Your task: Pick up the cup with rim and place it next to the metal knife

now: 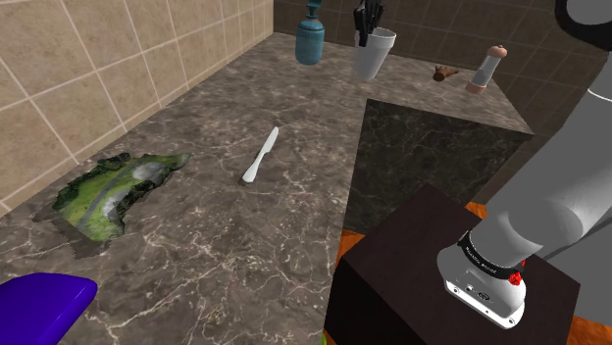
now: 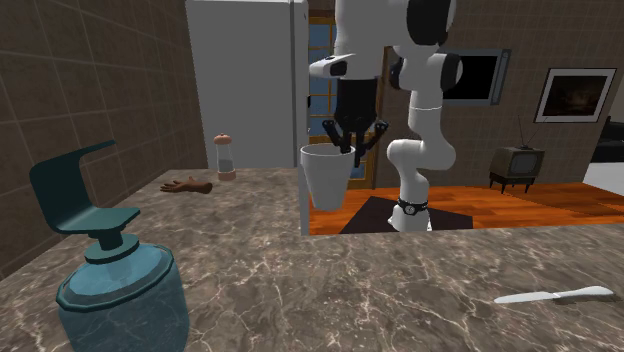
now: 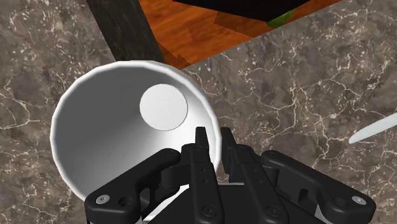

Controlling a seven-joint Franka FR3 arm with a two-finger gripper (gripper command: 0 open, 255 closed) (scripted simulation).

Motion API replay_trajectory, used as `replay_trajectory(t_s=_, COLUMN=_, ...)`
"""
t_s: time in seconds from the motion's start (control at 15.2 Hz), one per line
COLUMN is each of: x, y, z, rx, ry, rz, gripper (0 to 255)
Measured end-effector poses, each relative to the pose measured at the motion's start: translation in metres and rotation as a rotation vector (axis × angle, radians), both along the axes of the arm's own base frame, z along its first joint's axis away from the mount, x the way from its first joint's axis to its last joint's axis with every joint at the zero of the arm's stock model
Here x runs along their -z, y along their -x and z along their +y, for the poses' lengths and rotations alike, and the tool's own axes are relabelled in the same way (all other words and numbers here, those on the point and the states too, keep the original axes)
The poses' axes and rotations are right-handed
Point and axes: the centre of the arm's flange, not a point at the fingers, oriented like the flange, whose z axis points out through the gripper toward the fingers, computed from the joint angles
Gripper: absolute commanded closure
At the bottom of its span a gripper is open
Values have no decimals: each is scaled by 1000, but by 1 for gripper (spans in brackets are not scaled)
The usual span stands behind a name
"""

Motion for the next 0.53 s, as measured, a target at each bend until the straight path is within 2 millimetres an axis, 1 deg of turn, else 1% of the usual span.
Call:
replay_trajectory(t_s=0.13, x=-7, y=7, z=24, rx=0, ry=0, rz=0, gripper=255)
replay_trajectory(t_s=0.2, x=-14, y=15, z=35, rx=0, ry=0, rz=0, gripper=255)
replay_trajectory(t_s=0.33, x=-17, y=26, z=58, rx=0, ry=0, rz=-1, gripper=255)
replay_trajectory(t_s=0.53, x=-24, y=36, z=97, rx=0, ry=0, rz=0, gripper=255)
